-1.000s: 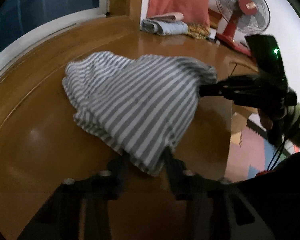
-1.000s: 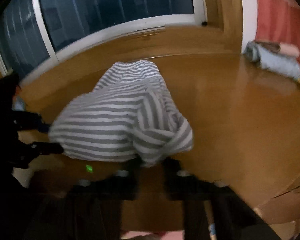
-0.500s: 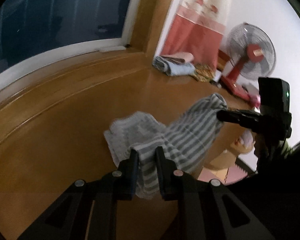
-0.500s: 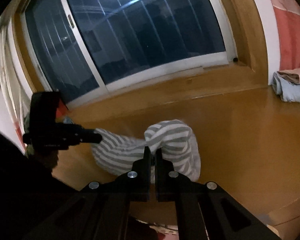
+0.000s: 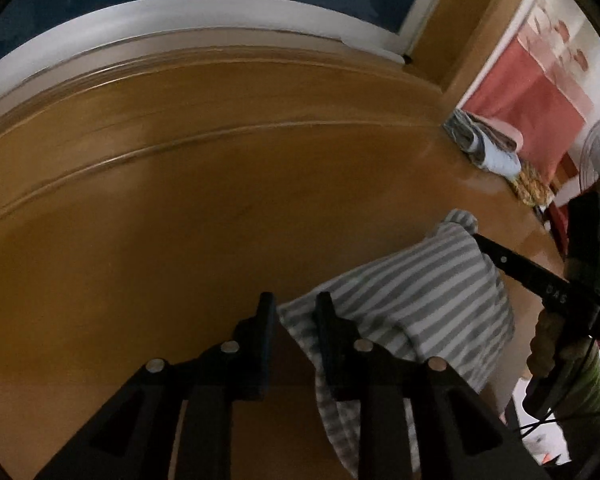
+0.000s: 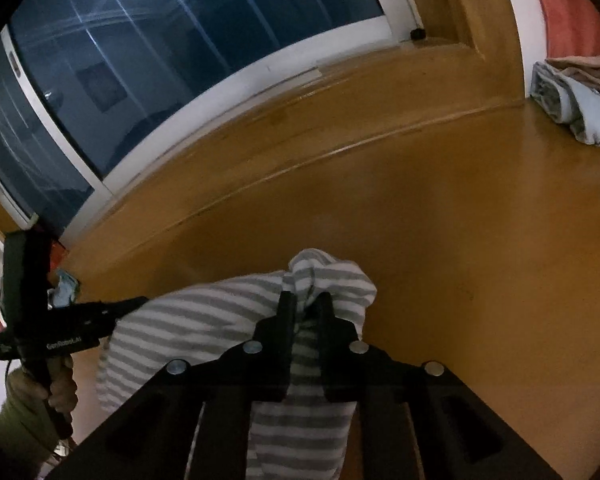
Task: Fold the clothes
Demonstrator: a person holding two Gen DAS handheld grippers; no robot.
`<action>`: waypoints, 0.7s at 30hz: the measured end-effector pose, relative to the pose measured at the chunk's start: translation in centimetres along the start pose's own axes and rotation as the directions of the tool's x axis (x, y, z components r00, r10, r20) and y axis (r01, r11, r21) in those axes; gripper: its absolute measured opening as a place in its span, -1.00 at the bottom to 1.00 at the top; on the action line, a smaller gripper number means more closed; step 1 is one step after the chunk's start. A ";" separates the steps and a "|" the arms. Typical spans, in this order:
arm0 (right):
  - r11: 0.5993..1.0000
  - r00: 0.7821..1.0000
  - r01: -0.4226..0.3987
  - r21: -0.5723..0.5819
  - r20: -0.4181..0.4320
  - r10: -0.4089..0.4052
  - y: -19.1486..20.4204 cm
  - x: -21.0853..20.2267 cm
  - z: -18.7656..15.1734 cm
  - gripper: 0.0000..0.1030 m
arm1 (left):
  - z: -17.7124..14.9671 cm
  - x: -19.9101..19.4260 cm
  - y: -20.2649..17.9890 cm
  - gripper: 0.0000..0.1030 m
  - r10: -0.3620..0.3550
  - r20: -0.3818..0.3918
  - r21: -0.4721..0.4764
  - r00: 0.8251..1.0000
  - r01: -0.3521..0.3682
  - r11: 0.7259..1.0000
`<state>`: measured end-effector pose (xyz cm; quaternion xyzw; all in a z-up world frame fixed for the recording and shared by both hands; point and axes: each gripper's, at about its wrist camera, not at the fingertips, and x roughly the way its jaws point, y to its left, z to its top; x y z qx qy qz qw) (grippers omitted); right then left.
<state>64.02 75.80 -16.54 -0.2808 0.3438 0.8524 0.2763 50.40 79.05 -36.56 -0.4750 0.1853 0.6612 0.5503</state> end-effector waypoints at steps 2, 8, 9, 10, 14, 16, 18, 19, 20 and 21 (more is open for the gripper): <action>0.999 0.999 -0.023 0.034 0.024 0.022 -0.6 -1.9 -0.3 -0.40 | -1.2 -1.7 -0.1 -0.09 0.007 0.027 -0.029 1.000 -0.006 1.000; 0.993 0.996 -0.087 0.083 0.004 0.087 -1.7 -4.7 -2.3 -0.10 | -4.9 -5.3 -1.6 -0.06 -0.049 0.070 -0.104 0.996 0.056 0.993; 0.993 0.996 -0.091 0.080 -0.010 0.092 -1.7 -4.6 -2.8 -0.10 | -5.4 -5.4 -1.9 -0.06 -0.052 0.074 -0.113 0.996 0.061 0.992; 0.992 0.995 -0.097 0.075 -0.019 0.098 -1.7 -4.5 -3.2 -0.10 | -5.9 -5.2 -2.3 -0.05 -0.049 0.078 -0.118 0.996 0.058 0.991; 0.993 0.994 -0.085 0.082 -0.067 0.090 -1.7 -3.5 -4.5 -0.10 | -6.3 -3.2 -2.4 -0.05 -0.009 0.052 -0.126 0.999 0.016 0.992; 0.993 0.993 -0.066 0.094 -0.095 0.075 -1.7 -2.9 -5.1 -0.12 | -5.9 -2.0 -2.0 0.00 0.035 0.036 -0.128 0.999 -0.030 0.991; 0.993 0.991 -0.046 0.106 -0.123 0.059 -1.7 -2.3 -5.6 -0.12 | -5.5 -1.4 -1.6 0.00 0.062 0.026 -0.134 0.998 -0.058 0.989; 0.994 0.990 -0.040 0.105 -0.133 0.053 -1.6 -2.2 -5.8 -0.12 | -5.3 -1.8 -1.5 -0.04 0.060 0.036 -0.141 0.998 -0.054 0.988; 0.995 0.991 -0.036 0.093 -0.124 0.048 -1.4 -2.7 -5.9 -0.12 | -5.0 -2.4 -1.7 -0.05 0.063 0.057 -0.133 0.996 -0.055 0.990; 0.997 0.995 -0.025 0.079 -0.095 0.032 -1.0 -3.6 -5.7 -0.12 | -4.7 -3.0 -2.0 -0.05 0.067 0.081 -0.122 0.994 -0.057 0.991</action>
